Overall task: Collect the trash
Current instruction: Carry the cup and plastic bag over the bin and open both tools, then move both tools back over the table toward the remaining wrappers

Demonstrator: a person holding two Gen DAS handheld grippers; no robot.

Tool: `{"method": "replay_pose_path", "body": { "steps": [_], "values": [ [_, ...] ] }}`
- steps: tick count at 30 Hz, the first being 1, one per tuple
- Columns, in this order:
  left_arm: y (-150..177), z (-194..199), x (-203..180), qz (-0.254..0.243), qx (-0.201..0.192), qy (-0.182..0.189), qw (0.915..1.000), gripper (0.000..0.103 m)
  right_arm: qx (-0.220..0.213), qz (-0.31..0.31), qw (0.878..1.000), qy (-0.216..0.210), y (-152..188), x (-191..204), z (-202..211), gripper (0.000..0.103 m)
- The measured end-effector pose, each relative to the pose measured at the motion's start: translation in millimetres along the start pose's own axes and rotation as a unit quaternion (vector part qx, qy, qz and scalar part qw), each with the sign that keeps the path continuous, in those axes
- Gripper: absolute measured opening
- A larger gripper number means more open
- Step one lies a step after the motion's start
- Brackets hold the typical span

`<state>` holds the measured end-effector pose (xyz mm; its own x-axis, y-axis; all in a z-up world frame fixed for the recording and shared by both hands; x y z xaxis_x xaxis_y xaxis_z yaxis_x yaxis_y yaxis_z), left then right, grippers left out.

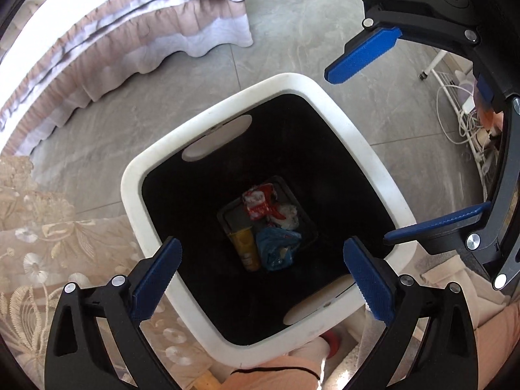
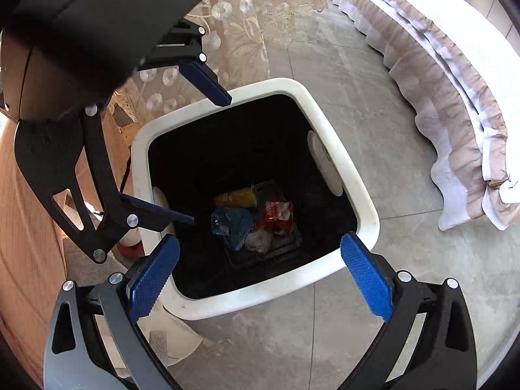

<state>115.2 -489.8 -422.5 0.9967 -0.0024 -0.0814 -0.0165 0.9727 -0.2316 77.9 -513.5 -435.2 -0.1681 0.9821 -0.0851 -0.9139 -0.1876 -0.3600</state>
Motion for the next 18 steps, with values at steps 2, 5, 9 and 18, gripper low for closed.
{"method": "replay_pose_path", "body": {
  "steps": [2, 5, 9, 18],
  "values": [
    [0, 4, -3, -0.004, -0.002, -0.004, 1.0000, 0.098, -0.006, -0.004, 1.000, 0.002, -2, -2, 5, 0.099],
    [-3, 14, -7, -0.006, -0.013, -0.014, 0.9998, 0.098, -0.018, -0.008, 1.000, 0.012, -5, -3, 20, 0.099],
    [-4, 35, -8, 0.001, -0.034, -0.029, 0.9990, 0.098, -0.038, -0.025, 0.999, 0.017, -9, -6, 41, 0.099],
    [-4, 113, -14, 0.028, -0.119, -0.092, 0.9882, 0.098, -0.116, -0.047, 0.991, 0.042, -27, -4, 111, 0.099]
  ]
}}
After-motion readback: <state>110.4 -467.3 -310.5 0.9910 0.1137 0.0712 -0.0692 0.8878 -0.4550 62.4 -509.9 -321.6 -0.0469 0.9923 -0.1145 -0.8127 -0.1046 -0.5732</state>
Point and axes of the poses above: each gripper's, at about its wrist camera, not at the fingertips, and z roughly against the way its jaws point, x to its left, y to its underside, the point moved 5 cm from there along -z, roughly the way its jaws point, and after that the axes turned 7 degrees about y, right-handed, at the moved point
